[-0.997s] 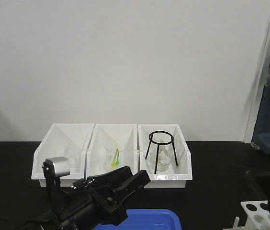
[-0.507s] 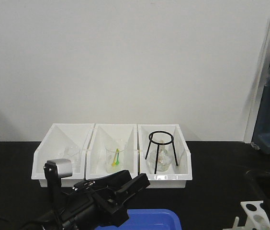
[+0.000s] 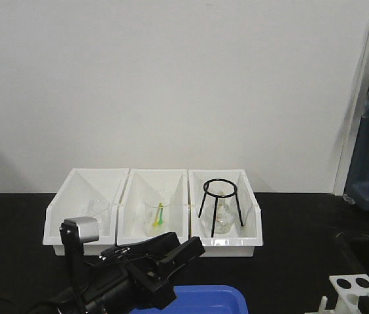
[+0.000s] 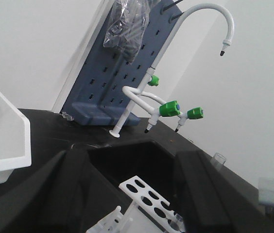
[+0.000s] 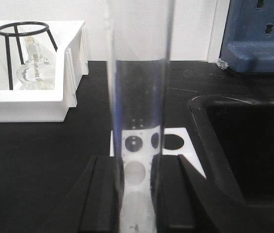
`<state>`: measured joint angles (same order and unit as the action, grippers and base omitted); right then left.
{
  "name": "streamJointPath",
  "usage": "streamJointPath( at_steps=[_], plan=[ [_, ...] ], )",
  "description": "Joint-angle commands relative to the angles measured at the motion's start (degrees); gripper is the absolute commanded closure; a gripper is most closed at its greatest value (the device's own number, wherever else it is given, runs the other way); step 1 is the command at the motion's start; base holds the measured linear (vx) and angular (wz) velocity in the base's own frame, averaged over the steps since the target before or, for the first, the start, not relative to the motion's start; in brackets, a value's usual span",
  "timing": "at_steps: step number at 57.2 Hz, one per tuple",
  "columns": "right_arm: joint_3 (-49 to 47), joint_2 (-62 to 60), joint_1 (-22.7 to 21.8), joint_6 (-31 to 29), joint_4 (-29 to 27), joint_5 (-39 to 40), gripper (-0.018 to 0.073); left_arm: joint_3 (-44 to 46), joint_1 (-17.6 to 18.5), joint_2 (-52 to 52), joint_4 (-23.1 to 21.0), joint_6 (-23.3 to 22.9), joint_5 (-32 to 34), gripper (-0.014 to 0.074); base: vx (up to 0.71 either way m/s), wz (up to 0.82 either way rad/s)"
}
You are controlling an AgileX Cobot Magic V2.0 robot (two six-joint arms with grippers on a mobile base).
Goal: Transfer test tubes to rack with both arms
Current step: 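Lower the tube into a hole of the white rack with the right gripper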
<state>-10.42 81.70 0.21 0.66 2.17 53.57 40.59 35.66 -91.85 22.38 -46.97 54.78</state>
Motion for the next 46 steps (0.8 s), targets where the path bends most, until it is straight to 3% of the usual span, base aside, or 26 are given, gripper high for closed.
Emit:
streamJointPath(
  at_steps=[1, 15, 25, 33, 46],
  plan=[
    [1.45, 1.61, -0.29, -0.07, 0.5, 12.62, 0.0567, 1.76, 0.09, 1.94, -1.59, 0.14, 3.94, 0.0081, 0.0, 0.0],
    [4.47, 8.44, -0.29, -0.02, 0.07, 23.78, 0.0563, 1.76, 0.09, 1.94, -1.59, 0.14, 3.94, 0.0081, 0.0, 0.0],
    [4.47, 10.08, -0.29, -0.24, 0.34, 24.59, 0.0512, 1.76, 0.09, 1.94, -1.59, 0.14, 3.94, 0.0081, 0.0, 0.0],
    [4.47, 10.08, -0.29, -0.19, 0.7, 24.51, 0.0394, 1.76, 0.09, 1.94, -1.59, 0.14, 3.94, 0.0081, 0.0, 0.0],
    [4.47, 10.08, -0.29, 0.24, 0.17, 24.42, 0.0118, 1.76, 0.09, 1.94, -1.59, 0.14, 3.94, 0.0081, 0.0, 0.0]
  ],
)
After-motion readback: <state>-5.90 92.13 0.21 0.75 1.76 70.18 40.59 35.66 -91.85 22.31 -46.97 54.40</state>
